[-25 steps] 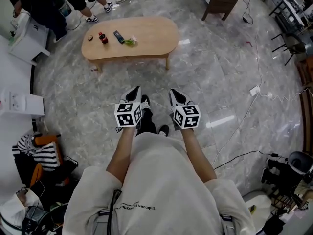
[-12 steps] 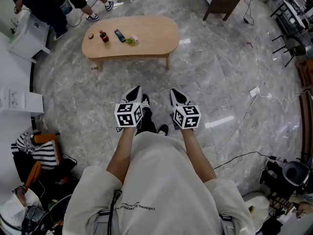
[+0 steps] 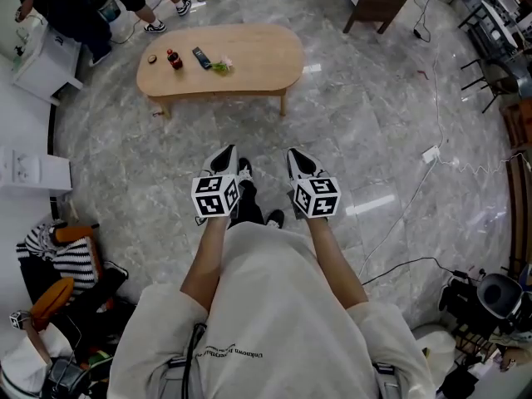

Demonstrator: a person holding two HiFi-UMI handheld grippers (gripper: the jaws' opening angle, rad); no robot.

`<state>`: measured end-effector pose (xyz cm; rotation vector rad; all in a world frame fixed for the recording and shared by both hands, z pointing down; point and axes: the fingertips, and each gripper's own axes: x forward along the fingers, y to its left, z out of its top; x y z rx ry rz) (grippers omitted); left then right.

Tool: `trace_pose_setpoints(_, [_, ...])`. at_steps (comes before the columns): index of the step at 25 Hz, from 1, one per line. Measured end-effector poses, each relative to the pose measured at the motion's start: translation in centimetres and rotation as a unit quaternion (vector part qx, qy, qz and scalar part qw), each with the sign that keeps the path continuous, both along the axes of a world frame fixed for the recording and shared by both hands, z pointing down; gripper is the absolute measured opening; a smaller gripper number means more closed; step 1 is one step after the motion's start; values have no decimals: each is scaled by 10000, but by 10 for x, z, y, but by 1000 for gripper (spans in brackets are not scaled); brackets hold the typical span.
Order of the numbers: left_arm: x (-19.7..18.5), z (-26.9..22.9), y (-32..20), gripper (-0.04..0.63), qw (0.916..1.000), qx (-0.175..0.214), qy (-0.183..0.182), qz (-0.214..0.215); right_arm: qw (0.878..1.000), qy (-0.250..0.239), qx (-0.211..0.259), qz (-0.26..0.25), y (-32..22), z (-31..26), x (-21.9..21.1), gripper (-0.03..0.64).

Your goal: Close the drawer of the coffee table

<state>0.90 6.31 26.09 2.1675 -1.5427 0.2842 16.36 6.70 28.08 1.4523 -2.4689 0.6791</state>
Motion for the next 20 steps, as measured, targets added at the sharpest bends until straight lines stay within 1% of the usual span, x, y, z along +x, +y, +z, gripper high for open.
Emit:
trace_pose_setpoints(5, [-5, 7, 1, 9, 10000, -46, -20, -78, 10000, -33, -10, -33, -4, 4, -2, 15])
trace_pose_setpoints(11, [-21, 6, 4, 9, 9997, -92, -184, -165, 9997, -230, -67, -19, -11, 8, -10, 15])
trace_pose_setpoints(15, [-36, 3, -9, 9, 9994, -126, -233, -238, 9995, -300, -69, -17, -30, 4, -23, 15])
trace_pose_setpoints(20, [-38, -5, -34, 9, 9994, -113, -248, -198, 9994, -328, -104, 73, -53, 1, -25, 15])
